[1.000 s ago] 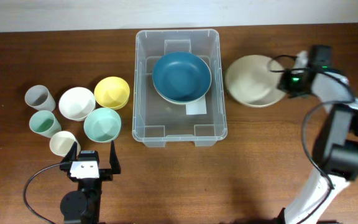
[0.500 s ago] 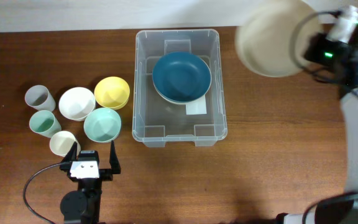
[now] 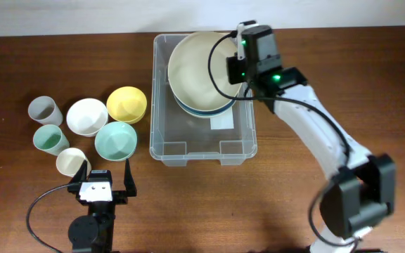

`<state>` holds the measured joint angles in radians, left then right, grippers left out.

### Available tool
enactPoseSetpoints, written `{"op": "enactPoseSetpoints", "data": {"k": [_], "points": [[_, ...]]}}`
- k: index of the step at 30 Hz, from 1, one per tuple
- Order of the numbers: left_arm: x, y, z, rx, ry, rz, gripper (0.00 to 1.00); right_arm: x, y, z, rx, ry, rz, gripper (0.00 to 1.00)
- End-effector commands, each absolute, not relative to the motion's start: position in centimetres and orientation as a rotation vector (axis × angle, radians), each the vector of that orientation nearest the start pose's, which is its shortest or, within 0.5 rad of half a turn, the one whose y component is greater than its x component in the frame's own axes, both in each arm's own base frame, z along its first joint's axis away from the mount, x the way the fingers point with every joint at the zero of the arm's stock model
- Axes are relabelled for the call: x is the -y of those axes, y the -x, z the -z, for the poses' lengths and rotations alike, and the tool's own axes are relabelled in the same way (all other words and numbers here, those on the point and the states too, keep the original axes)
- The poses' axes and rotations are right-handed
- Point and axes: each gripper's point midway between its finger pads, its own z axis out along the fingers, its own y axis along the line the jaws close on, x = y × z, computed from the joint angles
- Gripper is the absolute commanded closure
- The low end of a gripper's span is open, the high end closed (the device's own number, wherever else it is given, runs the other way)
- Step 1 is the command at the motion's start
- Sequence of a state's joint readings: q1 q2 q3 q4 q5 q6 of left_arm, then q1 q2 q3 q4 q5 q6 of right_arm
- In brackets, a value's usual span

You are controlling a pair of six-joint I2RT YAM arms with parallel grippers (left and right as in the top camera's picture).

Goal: Pack container
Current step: 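Carry the cream plate into the bin and stack it on top, then release the plate and raise the right arm away to the side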

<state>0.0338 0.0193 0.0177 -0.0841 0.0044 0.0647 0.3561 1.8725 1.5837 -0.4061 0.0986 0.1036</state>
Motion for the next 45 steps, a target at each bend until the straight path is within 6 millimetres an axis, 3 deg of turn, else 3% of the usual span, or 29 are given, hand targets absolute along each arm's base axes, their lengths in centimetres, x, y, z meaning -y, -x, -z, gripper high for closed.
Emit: {"op": "enactPoseSetpoints", "data": {"k": [1, 2, 3, 4, 8, 10, 11, 14, 15, 16, 20, 22, 23, 28, 34, 43, 45], "points": [[-0.5, -24.6, -15.6, -1.654, -0.05, -0.075, 0.0, -16.6, -52.9, -18.1, -2.232, 0.192, -0.063, 0.72], [-0.5, -24.6, -15.6, -1.654, -0.051, -0.074, 0.0, -16.7, -53.1, -18.1, -2.224, 0.203, -0.063, 0.54], [-0.5, -24.6, -15.6, -1.654, -0.05, -0.075, 0.01, -17.5, -53.2, -18.3, -2.207, 0.277, -0.085, 0.22], [-0.5, -24.6, -15.6, -1.654, -0.051, -0.074, 0.0, -17.9, -53.2, -18.7, -2.192, 0.311, -0.104, 0.05], [-0.5, -24.6, -15.6, -1.654, -0.05, -0.075, 0.0, -18.5, -53.3, -24.2, -2.098, 0.351, -0.133, 0.01], [-0.5, -24.6, -15.6, -1.654, -0.05, -0.075, 0.0, -17.3, -53.1, -27.8, -2.07, 0.304, -0.096, 0.01], [-0.5, -24.6, -15.6, -1.654, -0.05, -0.075, 0.0, -15.7, -52.9, -30.5, -2.058, 0.24, -0.049, 0.01], [-0.5, -24.6, -15.6, -1.654, -0.051, -0.074, 0.0, -12.7, -52.5, -33.7, -2.053, 0.162, 0.039, 0.01], [-0.5, -24.6, -15.6, -1.654, -0.05, -0.075, 0.0, -10.7, -52.2, -34.7, -2.06, 0.119, 0.093, 0.01], [-0.5, -24.6, -15.6, -1.654, -0.05, -0.075, 0.01, -7.5, -51.8, -35.7, -2.078, 0.049, 0.182, 0.01], [-0.5, -24.6, -15.6, -1.654, -0.05, -0.075, 0.0, -0.4, -50.8, -35.1, -2.15, -0.088, 0.324, 0.01], [-0.5, -24.6, -15.6, -1.654, -0.05, -0.075, 0.0, 3.4, -50.0, -33.8, -2.203, -0.196, 0.352, 0.01], [-0.5, -24.6, -15.6, -1.654, -0.05, -0.075, 0.01, 6.5, -49.3, -32.7, -2.252, -0.266, 0.369, 0.01], [-0.5, -24.6, -15.6, -1.654, -0.05, -0.075, 0.0, 11.7, -47.7, -30.5, -2.337, -0.377, 0.348, 0.01], [-0.5, -24.6, -15.6, -1.654, -0.051, -0.074, 0.01, 14.4, -46.8, -30.0, -2.349, -0.443, 0.349, 0.01], [-0.5, -24.6, -15.6, -1.654, -0.05, -0.075, 0.01, 14.3, -46.8, -29.9, -2.352, -0.442, 0.349, 0.01], [-1.2, -24.6, -16.6, -1.612, -0.041, -0.129, 0.0, 14.3, -46.8, -29.9, -2.352, -0.442, 0.349, 0.01]]}}
